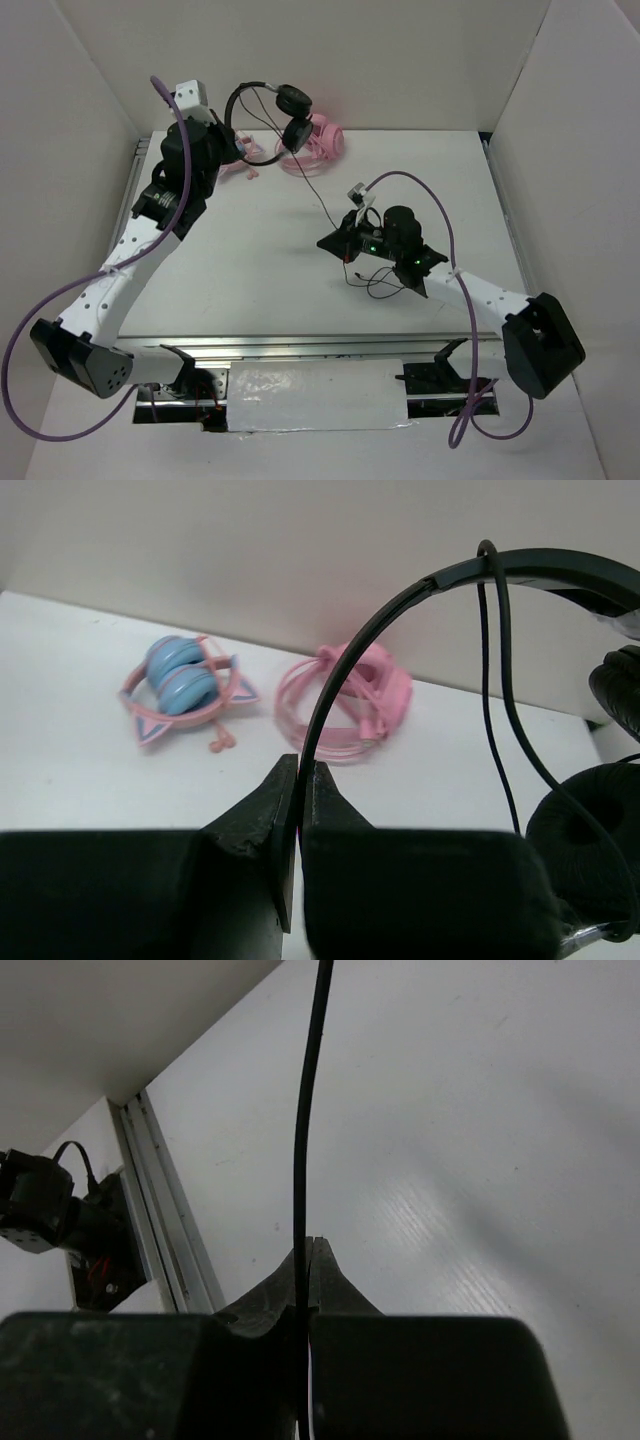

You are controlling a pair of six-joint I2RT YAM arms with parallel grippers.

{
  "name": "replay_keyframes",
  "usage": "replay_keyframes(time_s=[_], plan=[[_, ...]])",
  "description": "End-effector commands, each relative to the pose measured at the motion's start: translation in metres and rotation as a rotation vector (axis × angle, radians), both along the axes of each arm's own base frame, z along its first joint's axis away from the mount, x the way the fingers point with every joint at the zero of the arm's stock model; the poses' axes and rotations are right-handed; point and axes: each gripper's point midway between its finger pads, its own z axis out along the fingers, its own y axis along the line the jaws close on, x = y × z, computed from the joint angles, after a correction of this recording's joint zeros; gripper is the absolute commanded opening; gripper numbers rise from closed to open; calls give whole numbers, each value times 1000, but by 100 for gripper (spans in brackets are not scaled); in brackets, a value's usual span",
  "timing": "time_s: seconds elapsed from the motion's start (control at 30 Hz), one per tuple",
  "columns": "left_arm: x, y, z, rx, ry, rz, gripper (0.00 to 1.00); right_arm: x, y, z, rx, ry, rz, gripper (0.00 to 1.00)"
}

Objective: Wrap the headphones

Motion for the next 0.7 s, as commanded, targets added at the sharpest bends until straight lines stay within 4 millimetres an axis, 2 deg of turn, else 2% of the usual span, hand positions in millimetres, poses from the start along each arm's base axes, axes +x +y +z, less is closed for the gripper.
replay_keyframes(time_s=[0.0, 0.1, 0.17, 0.2, 0.4, 0.53, 0.67], plan=[[10, 27, 13, -82, -19, 108, 0, -5, -2, 9, -27, -73, -52, 0], [15, 34, -8, -97, 18, 130, 0, -12, 3, 3, -87, -72, -38, 0], [20, 39, -14, -111, 30, 143, 0, -10, 4, -1, -127, -63, -59, 0], [24, 40, -24, -102, 59, 151, 0, -8, 4, 1, -136, -70, -72, 0], [33, 66, -47, -48, 107, 277, 0, -19, 7, 7, -199, -92, -98, 0], [42, 85, -62, -41, 144, 327, 0, -24, 2, 8, -239, -103, -156, 0], [50, 92, -75, -36, 175, 337, 0, -26, -1, 12, -285, -139, -219, 0]])
